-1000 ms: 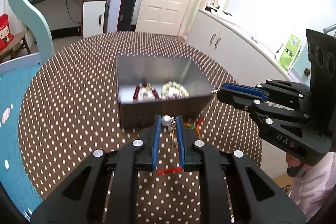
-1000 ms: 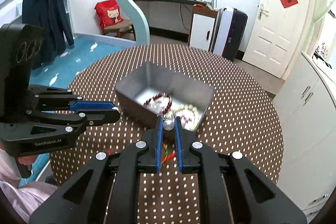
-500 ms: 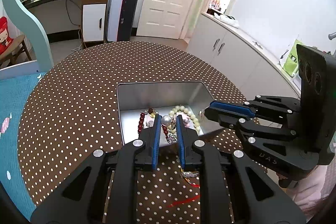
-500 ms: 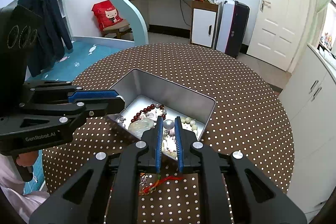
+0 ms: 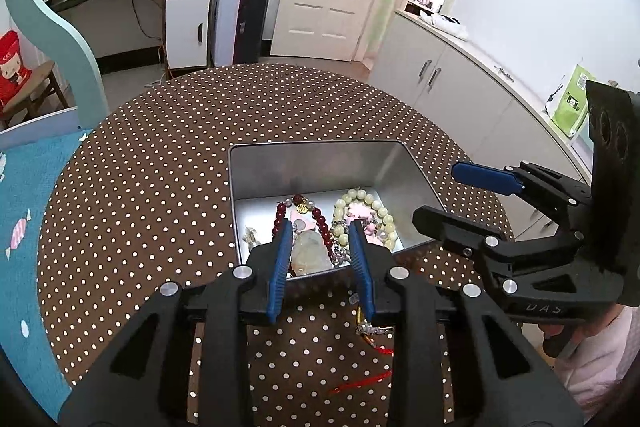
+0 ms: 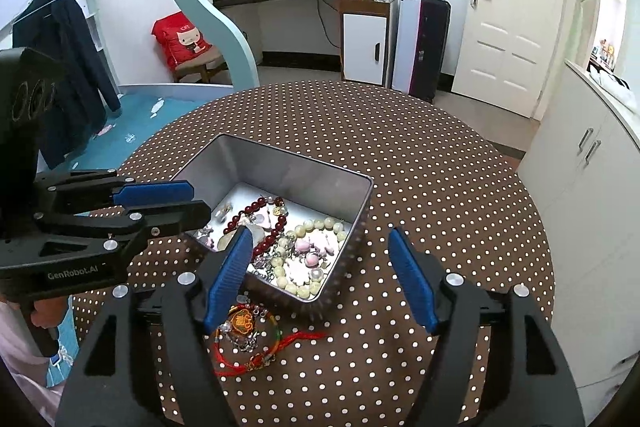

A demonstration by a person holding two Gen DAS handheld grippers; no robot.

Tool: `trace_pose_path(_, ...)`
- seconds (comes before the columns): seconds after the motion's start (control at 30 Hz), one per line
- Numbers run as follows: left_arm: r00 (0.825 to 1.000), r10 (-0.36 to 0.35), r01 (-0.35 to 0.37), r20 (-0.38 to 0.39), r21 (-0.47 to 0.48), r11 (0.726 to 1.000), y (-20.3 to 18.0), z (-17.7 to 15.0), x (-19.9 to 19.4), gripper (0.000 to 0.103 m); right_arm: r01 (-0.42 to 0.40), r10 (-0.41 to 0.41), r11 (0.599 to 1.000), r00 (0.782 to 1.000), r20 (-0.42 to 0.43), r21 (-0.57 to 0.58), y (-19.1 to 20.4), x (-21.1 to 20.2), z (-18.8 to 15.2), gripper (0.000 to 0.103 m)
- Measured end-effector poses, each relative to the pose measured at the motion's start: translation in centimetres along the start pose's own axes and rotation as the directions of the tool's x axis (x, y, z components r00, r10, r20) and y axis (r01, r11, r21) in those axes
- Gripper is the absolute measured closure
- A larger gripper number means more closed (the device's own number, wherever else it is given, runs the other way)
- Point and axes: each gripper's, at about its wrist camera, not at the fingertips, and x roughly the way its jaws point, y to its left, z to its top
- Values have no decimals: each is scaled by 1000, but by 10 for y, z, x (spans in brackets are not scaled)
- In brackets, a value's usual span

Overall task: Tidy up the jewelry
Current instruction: 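Carry both charms over the grey box and open both tools, then withdraw both tools from the box back toward the last red-corded charms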

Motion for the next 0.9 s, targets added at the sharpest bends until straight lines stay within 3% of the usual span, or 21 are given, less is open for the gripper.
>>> trace_pose_path(0.23,1000,1,-1,13,13,1000,-4,-8,-12,72,15,-15,1000,1000,13,-1,1,-10,-5,30)
trace_pose_path(0.6,999,-42,41,8,74,996,-25,-34,-32,50,62,-63,997,998,17,51,-9,-29,-26,25)
trace_pose_path(0.8,995,-77,83,-71,89,993,-39,-51,-14,50,38,-38,996,999,-3,74,-13,-32,-46,25)
trace_pose_path(0.9,991,-83,91,-102,85,992,-43,-54,-1,57,32,-30,997,999,-23,73,-12,-30,-55,25)
